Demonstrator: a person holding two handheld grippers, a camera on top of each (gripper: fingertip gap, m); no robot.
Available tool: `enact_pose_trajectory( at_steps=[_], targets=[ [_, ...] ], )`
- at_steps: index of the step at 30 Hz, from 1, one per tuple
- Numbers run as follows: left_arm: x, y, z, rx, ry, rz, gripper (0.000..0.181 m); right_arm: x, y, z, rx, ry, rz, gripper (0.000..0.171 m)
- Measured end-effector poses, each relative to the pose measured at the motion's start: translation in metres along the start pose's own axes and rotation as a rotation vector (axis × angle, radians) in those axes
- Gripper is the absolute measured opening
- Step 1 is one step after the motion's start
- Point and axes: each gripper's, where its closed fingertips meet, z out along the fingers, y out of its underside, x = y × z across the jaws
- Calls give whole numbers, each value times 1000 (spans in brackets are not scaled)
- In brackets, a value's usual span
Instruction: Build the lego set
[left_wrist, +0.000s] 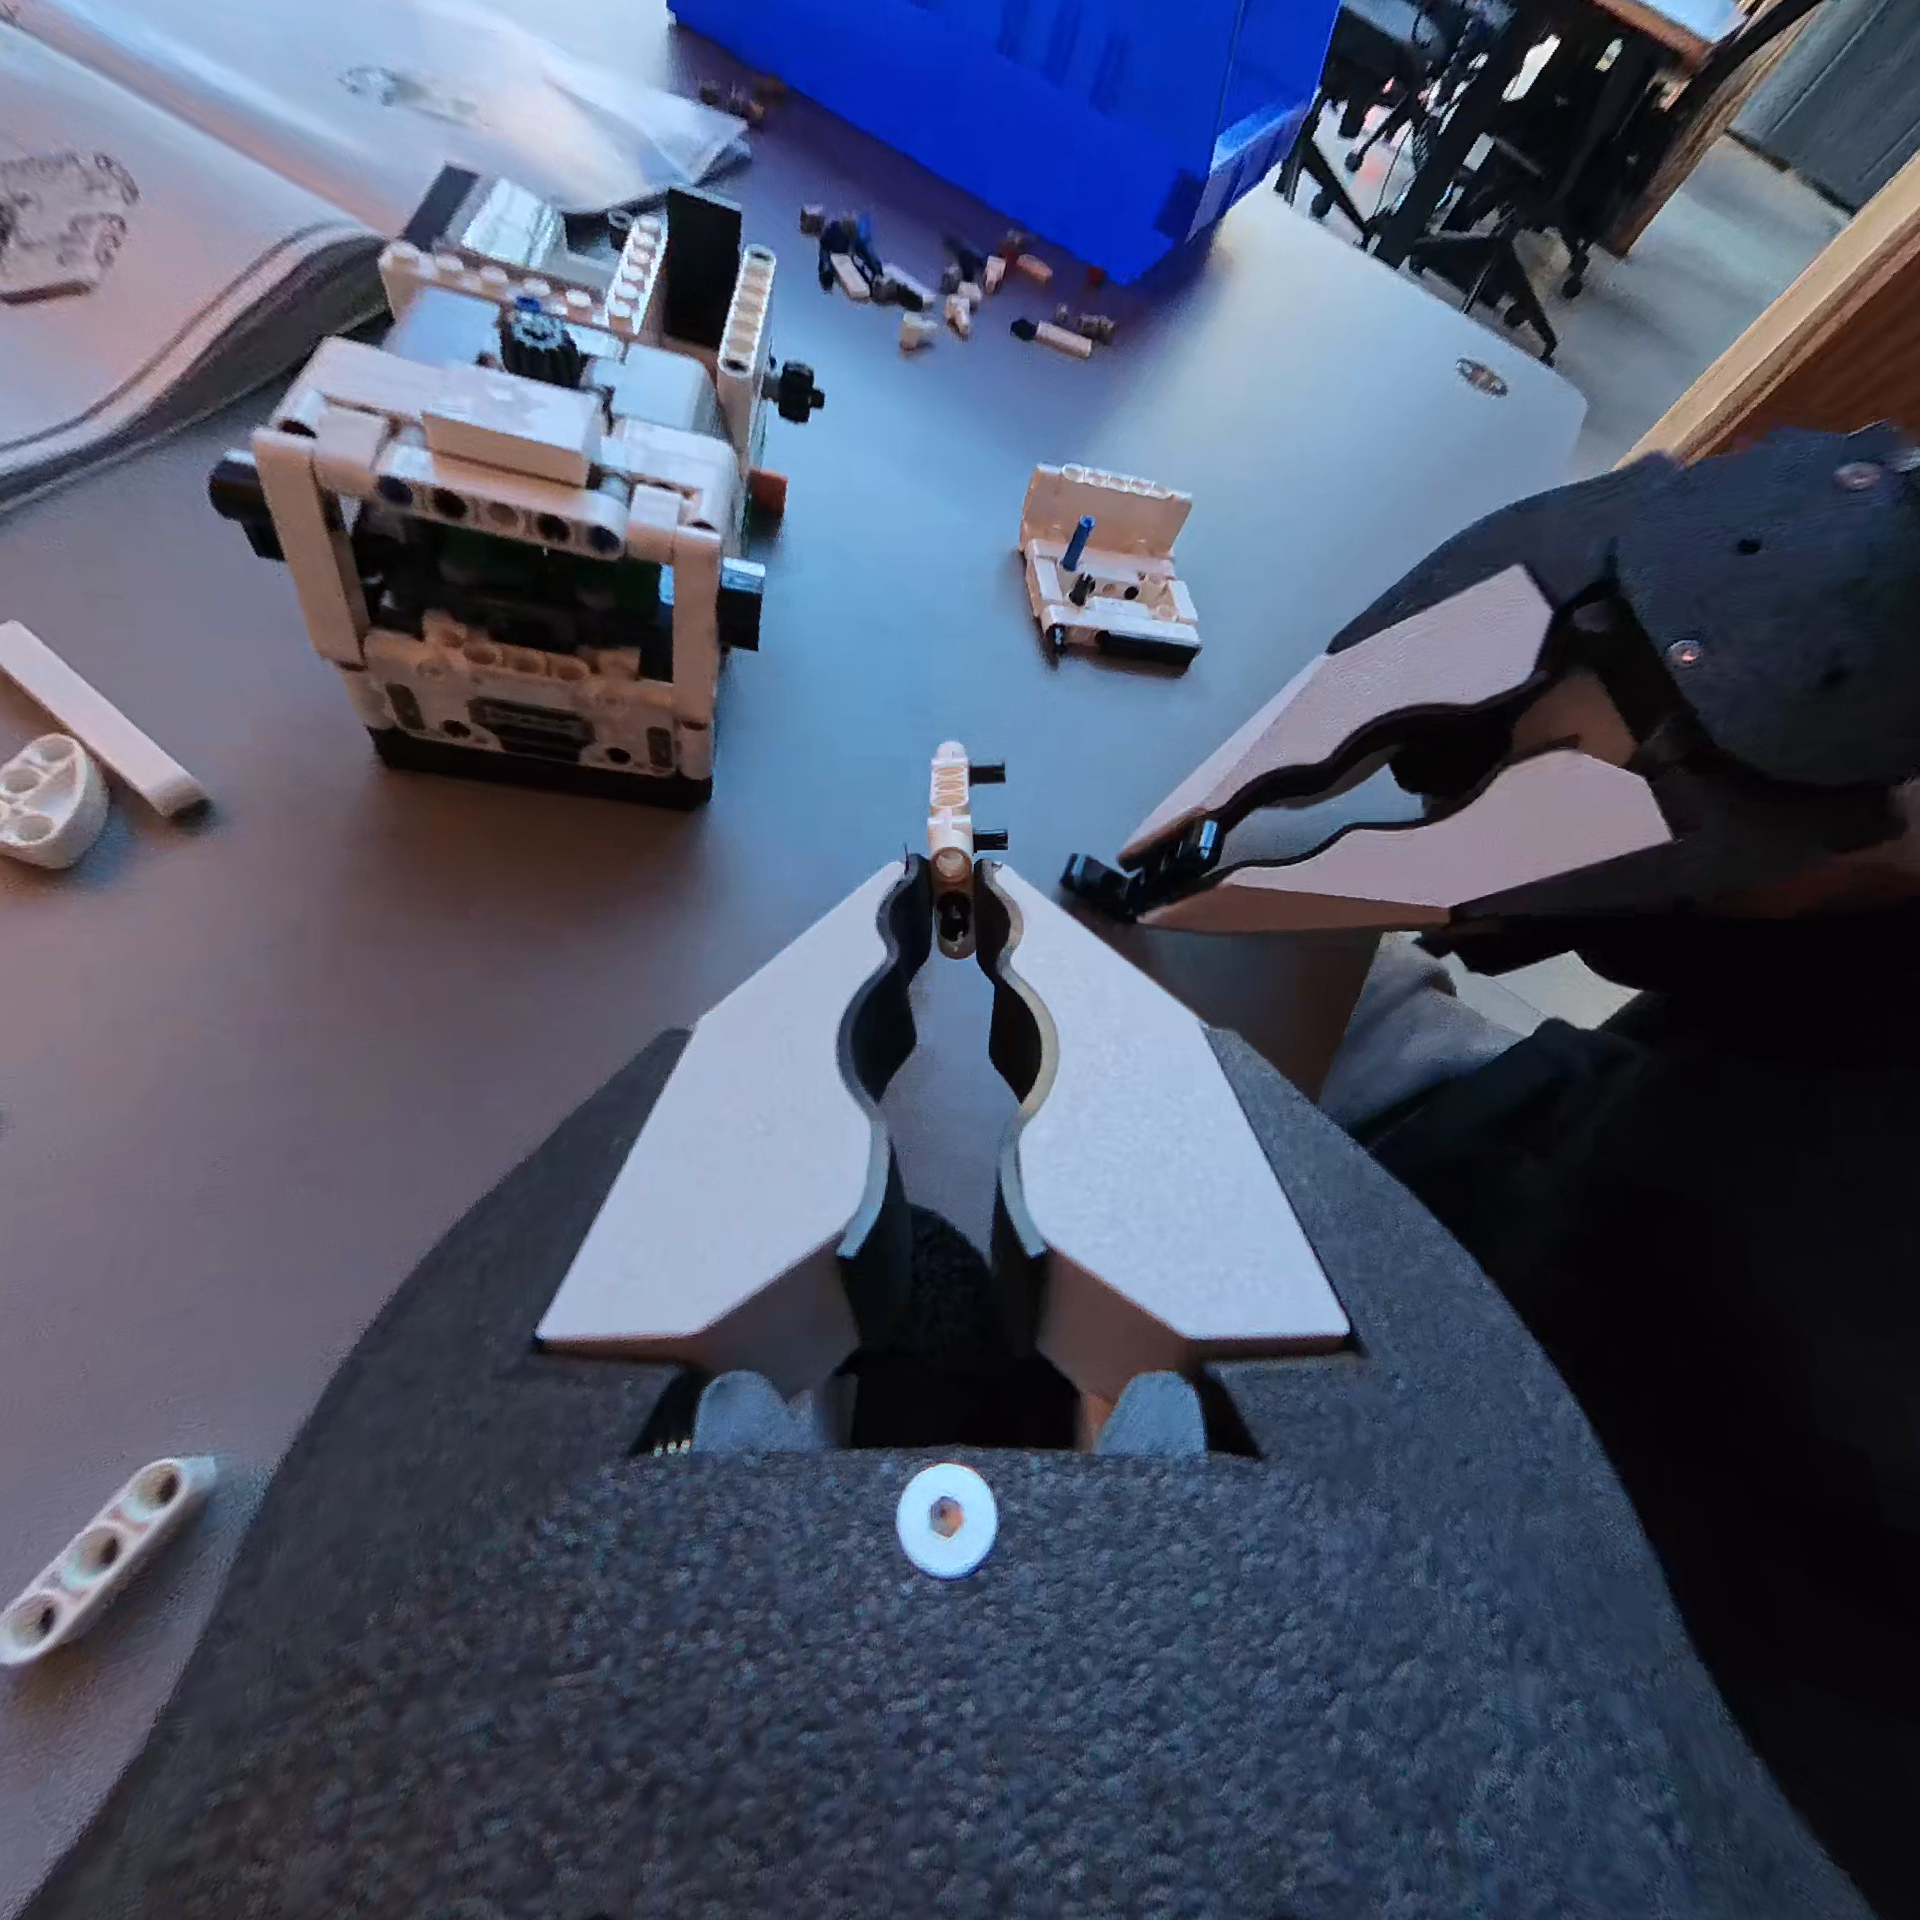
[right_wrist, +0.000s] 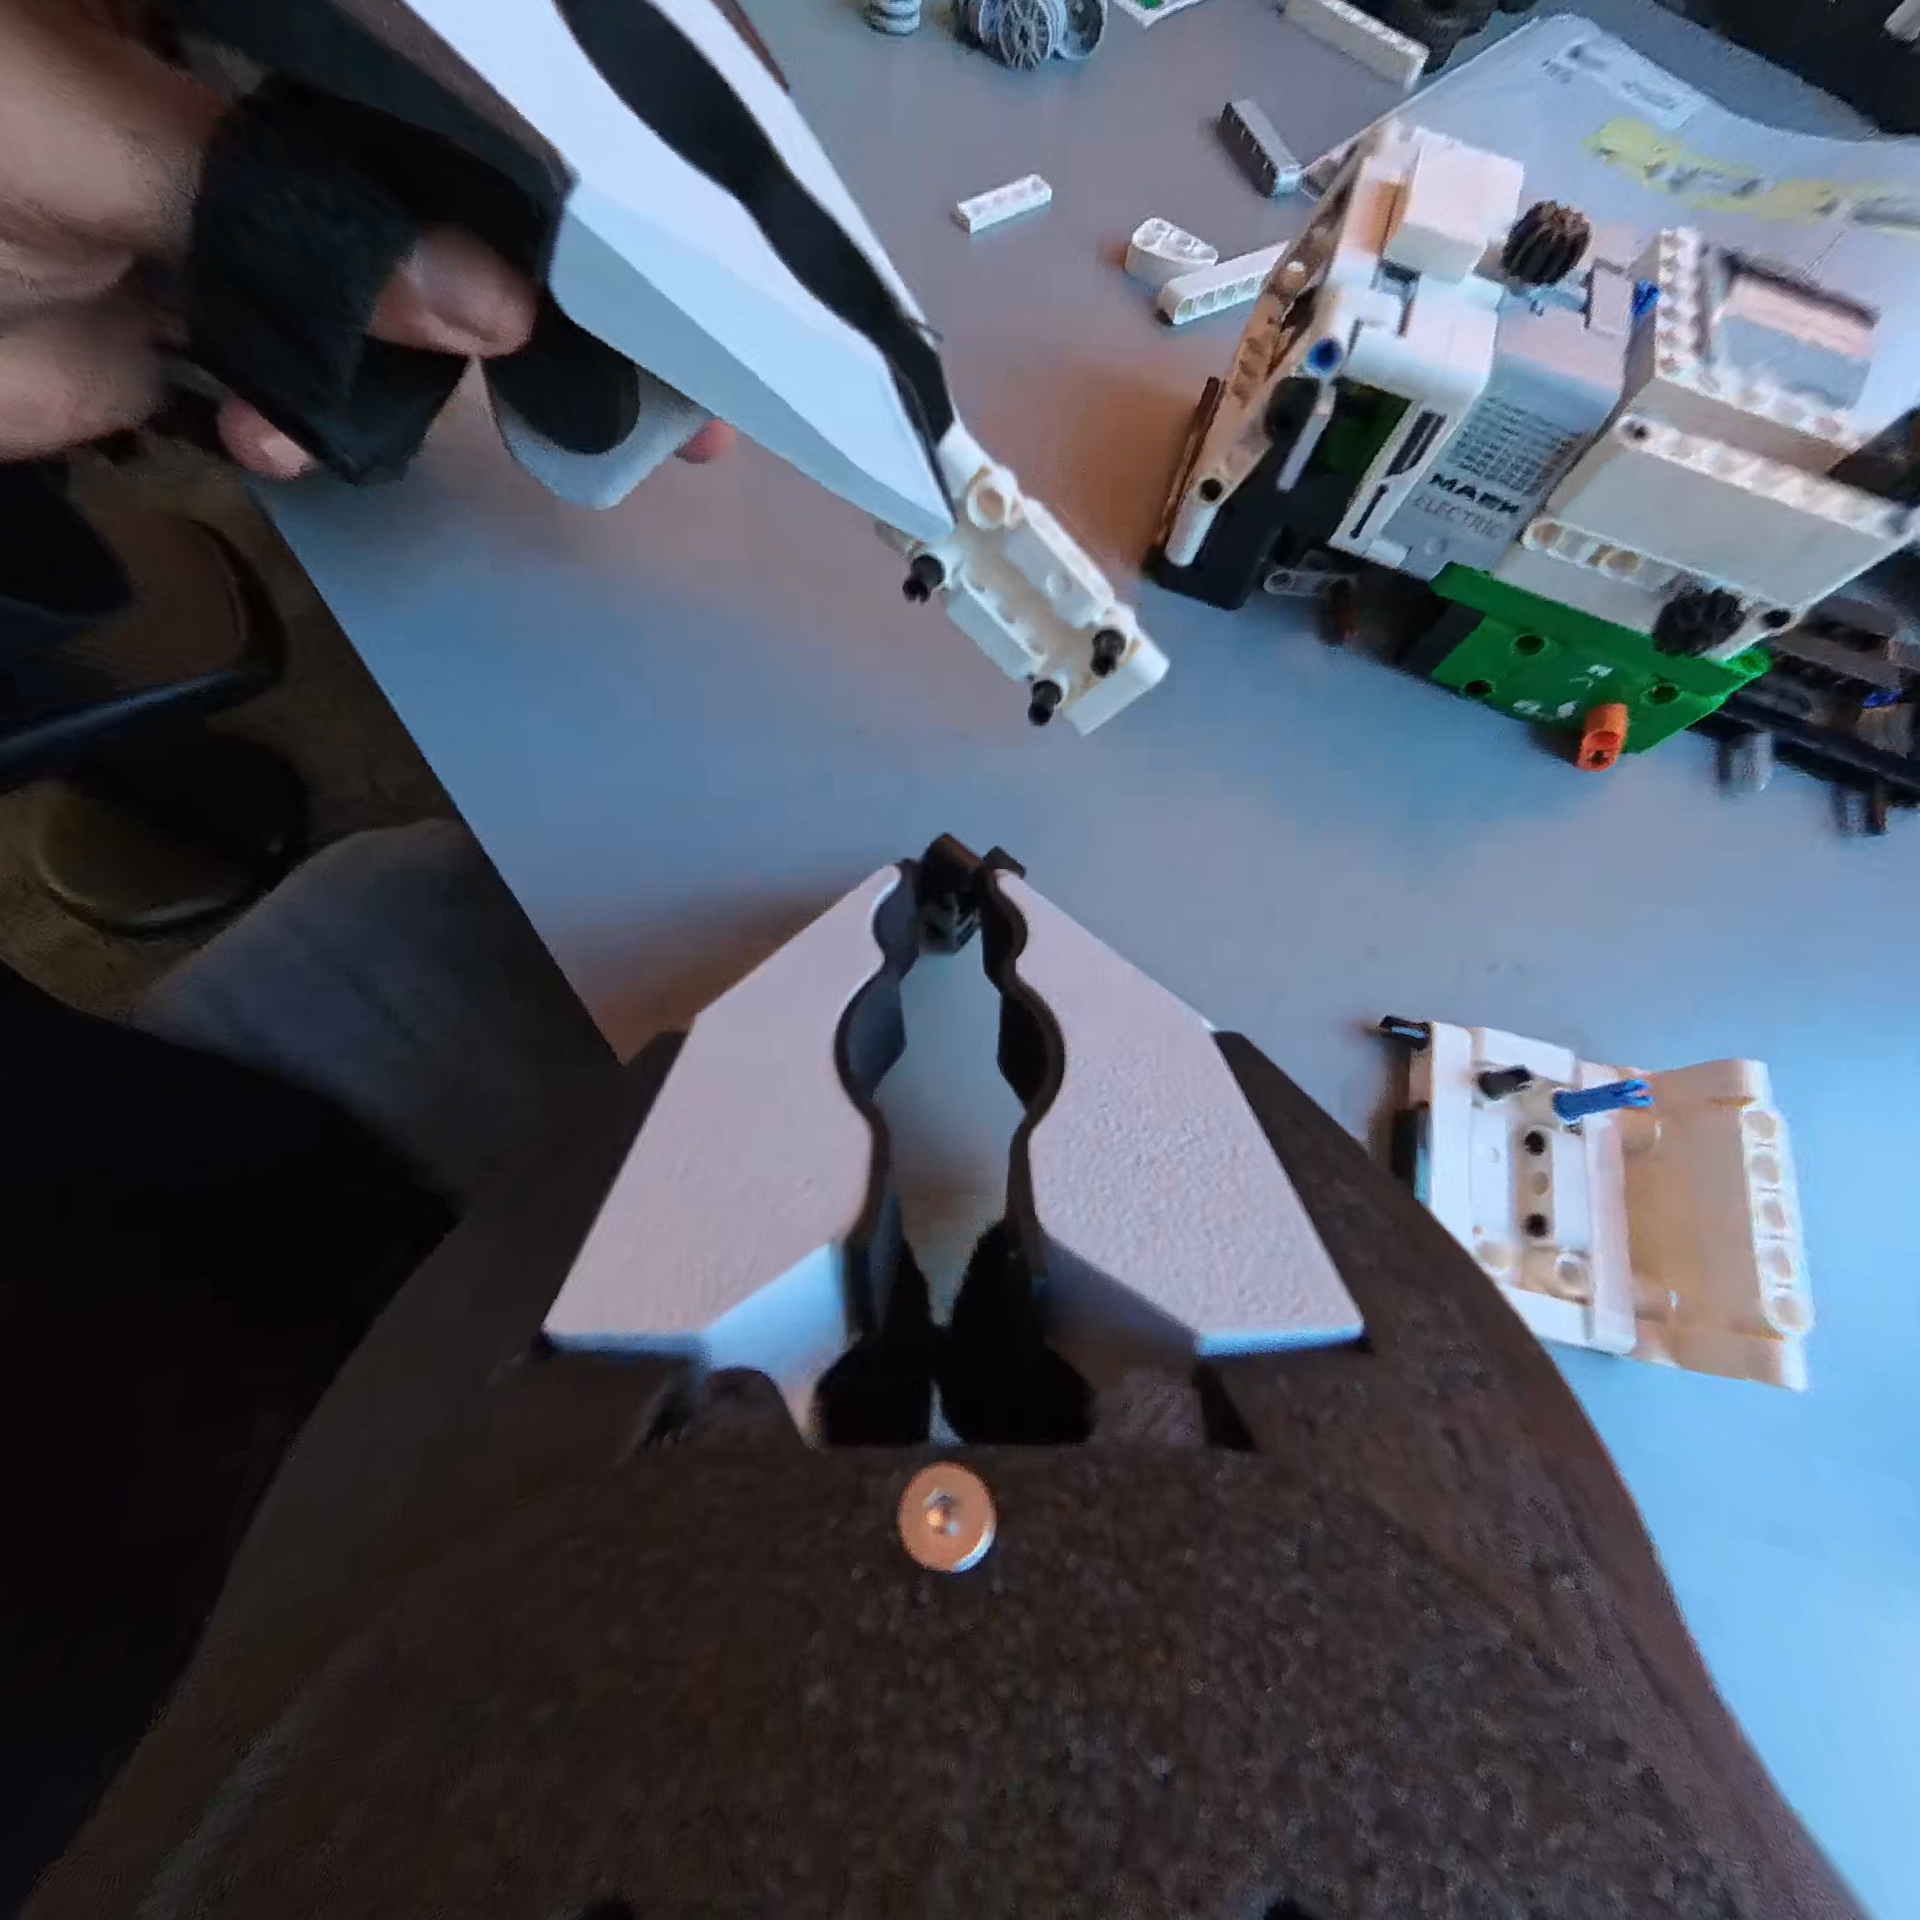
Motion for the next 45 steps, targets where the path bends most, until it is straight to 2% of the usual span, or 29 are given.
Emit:
enact_pose_trajectory(
  at_steps=[5, 7, 16, 18, 20, 23, 26, 31, 35, 38, 39, 40, 41, 45],
  targets=[
    [4, 9, 9, -66, -19, 11, 7, 11, 3, -2, -51, 125, -196, 10],
    [7, 12, 11, -88, -9, 27, 7, 18, 6, -4, -72, 158, -214, 10],
    [15, 28, 23, -195, -31, 136, 7, 25, 17, -15, -44, 52, 18, 11],
    [15, 27, 24, -195, -29, 138, 7, 26, 18, -16, -38, 30, 36, 19],
    [19, 17, 22, -135, 9, 99, 7, 20, 13, -22, -11, -45, 70, 27],
    [36, -6, 10, -7, 192, -89, 7, 14, -8, -41, 91, -199, 148, 36],
    [50, -26, -5, 97, 352, -207, 6, 31, -34, -62, 241, -292, 213, 41],
    [65, -27, -5, 84, 443, -212, 6, 26, -53, -69, 344, -676, 420, 37],
    [70, -28, 1, 76, 476, -229, 6, 24, -51, -61, 339, -768, 448, 18],
    [72, -24, 4, 33, 483, -190, 7, 24, -51, -62, 330, -831, 455, 16],
    [72, -23, 5, 12, 478, -158, 16, 24, -50, -61, 320, -835, 446, 16],
    [70, -22, 6, -11, 464, -127, 25, 27, -49, -58, 307, -817, 430, 8],
    [69, -22, 7, -29, 456, -100, 27, 27, -48, -56, 287, -806, 397, 6],
    [71, -27, 13, -68, 489, -51, 25, 15, -46, -60, 186, -832, 238, 7]
  ],
)
